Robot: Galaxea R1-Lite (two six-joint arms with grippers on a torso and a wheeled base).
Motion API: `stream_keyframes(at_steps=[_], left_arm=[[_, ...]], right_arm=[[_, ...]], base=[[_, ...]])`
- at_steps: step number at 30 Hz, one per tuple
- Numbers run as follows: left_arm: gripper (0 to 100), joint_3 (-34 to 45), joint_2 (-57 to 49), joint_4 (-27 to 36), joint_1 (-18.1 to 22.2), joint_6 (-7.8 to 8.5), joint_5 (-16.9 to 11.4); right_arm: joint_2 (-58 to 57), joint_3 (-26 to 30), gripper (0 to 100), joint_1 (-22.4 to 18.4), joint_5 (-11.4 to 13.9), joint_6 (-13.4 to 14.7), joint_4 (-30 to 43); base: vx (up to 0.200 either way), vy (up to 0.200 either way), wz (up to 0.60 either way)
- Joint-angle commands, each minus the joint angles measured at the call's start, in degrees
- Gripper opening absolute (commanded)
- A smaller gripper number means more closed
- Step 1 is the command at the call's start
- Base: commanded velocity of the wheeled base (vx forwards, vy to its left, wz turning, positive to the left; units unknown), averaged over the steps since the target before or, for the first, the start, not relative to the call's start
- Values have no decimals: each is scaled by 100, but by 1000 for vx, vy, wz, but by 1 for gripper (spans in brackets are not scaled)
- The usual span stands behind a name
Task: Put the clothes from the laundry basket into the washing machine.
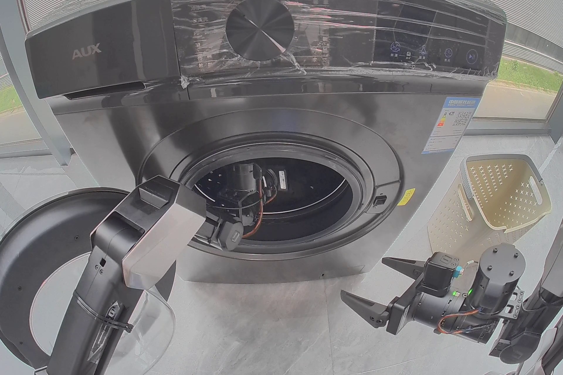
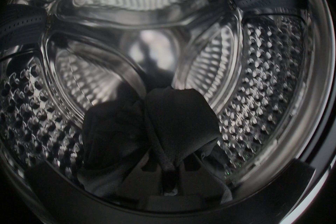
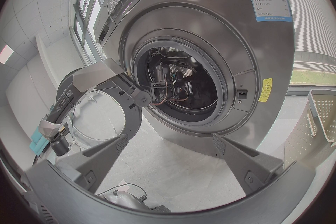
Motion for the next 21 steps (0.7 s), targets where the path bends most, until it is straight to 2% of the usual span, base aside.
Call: stream_keyframes(at_steps=[1, 6, 12, 13, 17, 21], left_arm=[[0, -553, 274, -48, 155, -17, 103], [0, -949, 520, -22, 155, 1, 120], [0, -1010, 582, 13, 155, 1, 120], [100, -1019, 591, 13, 155, 1, 120], [100, -993, 573, -4, 155, 1, 120], [100, -395, 283, -48, 67, -52, 120]], right_arm=[[18, 4, 100, 4, 0, -1, -1], [27, -13, 100, -5, 0, -1, -1], [18, 4, 100, -14, 0, -1, -10], [18, 4, 100, -14, 0, -1, -10], [18, 4, 100, -14, 0, -1, -1], [18, -5, 100, -5, 0, -1, -10]], base=[[0, 0, 0], [0, 0, 0], [0, 0, 0], [0, 0, 0], [0, 0, 0], [0, 0, 0]])
